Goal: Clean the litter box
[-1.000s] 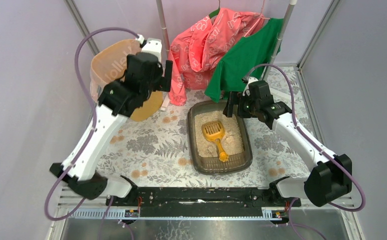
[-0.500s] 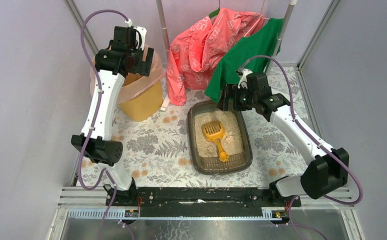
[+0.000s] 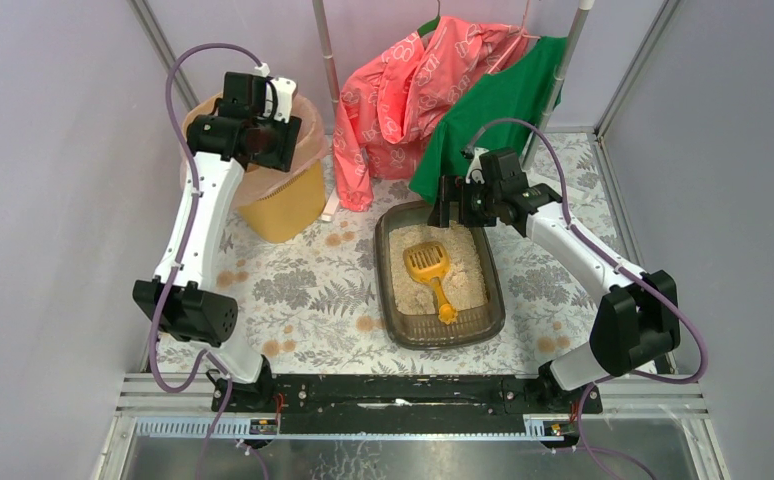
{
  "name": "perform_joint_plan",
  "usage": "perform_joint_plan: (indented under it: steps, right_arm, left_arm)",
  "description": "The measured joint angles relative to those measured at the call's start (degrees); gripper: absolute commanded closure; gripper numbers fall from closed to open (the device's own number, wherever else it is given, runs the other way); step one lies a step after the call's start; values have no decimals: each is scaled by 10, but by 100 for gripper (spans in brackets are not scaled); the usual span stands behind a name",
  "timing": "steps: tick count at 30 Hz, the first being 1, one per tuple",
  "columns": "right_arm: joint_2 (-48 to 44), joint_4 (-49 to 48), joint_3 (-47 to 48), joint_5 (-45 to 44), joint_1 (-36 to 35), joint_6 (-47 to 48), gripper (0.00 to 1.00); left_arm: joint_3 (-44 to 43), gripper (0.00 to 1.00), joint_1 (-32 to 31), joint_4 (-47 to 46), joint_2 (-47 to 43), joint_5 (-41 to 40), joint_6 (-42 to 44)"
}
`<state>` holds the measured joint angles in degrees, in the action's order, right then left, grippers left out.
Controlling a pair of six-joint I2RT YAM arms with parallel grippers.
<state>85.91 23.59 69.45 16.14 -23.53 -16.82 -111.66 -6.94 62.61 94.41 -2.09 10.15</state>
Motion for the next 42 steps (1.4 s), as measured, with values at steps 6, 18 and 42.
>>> perform_joint_plan:
  steps: [6, 18, 42]
  right_arm:
    - [0, -1, -1, 0, 0, 0, 0]
    - [-3, -4, -18, 1, -1, -1, 0]
    - [-46, 5, -25, -7, -3, -1, 0]
  left_arm:
    - [47, 41, 0, -19, -12, 13, -4]
    - [100, 100, 7, -25, -40, 3, -23]
    - [83, 100, -222, 61, -42, -90, -174]
